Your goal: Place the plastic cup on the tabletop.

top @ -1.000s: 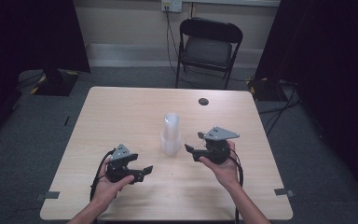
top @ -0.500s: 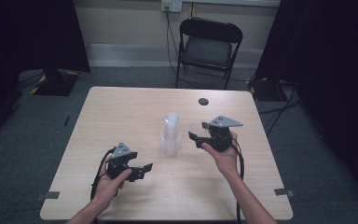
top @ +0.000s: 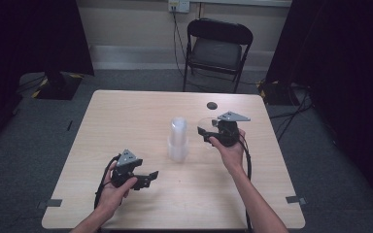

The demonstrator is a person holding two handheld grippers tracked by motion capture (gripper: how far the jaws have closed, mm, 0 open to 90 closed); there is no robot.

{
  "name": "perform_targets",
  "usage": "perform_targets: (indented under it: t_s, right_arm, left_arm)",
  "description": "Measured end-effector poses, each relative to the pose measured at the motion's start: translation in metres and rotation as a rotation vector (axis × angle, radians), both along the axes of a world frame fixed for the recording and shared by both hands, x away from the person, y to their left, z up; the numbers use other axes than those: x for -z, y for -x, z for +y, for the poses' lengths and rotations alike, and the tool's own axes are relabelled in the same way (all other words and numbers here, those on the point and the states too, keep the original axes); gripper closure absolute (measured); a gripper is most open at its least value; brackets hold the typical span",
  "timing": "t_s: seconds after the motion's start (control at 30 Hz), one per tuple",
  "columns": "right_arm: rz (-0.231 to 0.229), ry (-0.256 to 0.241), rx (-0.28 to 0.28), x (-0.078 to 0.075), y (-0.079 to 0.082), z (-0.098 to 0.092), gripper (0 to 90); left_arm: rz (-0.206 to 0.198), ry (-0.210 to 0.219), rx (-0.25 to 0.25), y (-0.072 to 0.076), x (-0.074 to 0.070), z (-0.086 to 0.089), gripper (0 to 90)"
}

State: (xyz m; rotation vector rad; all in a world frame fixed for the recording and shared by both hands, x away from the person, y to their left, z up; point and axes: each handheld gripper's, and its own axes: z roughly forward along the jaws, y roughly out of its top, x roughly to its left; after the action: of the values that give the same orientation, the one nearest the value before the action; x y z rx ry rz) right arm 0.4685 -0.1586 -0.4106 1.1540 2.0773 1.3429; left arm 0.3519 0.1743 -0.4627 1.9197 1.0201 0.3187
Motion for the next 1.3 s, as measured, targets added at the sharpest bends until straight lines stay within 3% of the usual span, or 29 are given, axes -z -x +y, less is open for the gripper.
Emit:
perform_targets:
  t_s: [0.63, 0.9, 1.3]
  right_arm:
    - [0.068, -0.006, 0.09, 0.039, -0.041, 0.008, 27.7]
    - [0.077, -0.012, 0.079, 0.048, -0.04, 0.01, 26.6]
    - [0.066, -0.011, 0.064, 0.046, -0.031, 0.005, 28.5]
  left_arm:
    - [0.002, -0.004, -0.011, 0.0, 0.0, 0.003, 19.3]
    - [0.002, -0.008, -0.003, 0.001, 0.001, 0.002, 19.6]
    - [0.005, -0.007, -0.008, 0.001, 0.002, 0.002, 19.8]
